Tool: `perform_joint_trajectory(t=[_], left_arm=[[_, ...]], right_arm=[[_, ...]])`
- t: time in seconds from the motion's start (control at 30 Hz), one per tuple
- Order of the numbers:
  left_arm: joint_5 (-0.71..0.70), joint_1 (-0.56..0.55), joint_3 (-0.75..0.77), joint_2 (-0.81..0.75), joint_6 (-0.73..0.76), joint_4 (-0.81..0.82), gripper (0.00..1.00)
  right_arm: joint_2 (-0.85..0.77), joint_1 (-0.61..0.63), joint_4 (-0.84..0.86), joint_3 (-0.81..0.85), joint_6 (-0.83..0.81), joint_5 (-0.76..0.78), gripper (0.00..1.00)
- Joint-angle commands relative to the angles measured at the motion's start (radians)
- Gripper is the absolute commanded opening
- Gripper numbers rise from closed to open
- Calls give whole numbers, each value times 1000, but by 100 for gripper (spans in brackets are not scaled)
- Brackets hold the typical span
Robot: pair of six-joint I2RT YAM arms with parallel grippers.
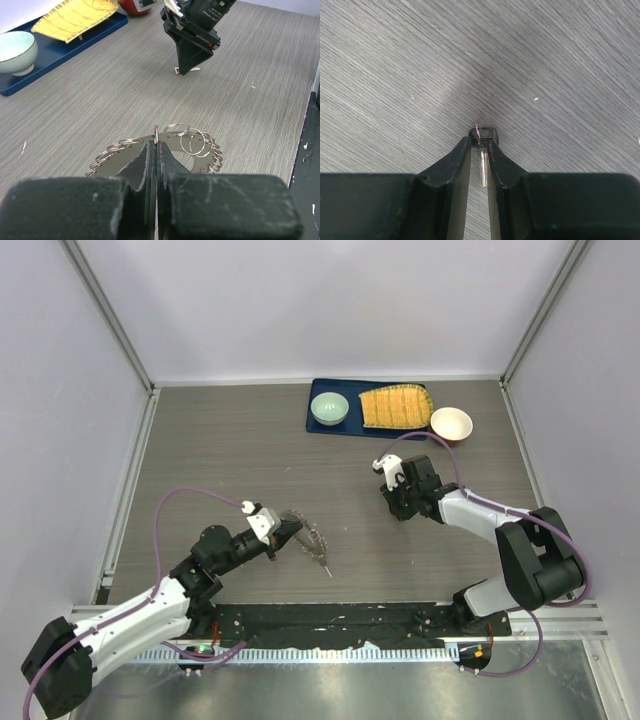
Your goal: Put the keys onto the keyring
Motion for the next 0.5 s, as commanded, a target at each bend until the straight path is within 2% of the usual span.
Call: perform_joint_trajectory(t=[0.0, 0.47], left_arm=[[13, 1, 44, 1, 8, 25, 0], [9, 1, 45, 1, 9, 20, 0]], right_arm=[[-6, -2, 12, 36, -19, -8, 25], [5, -1, 20, 50, -19, -17, 25]])
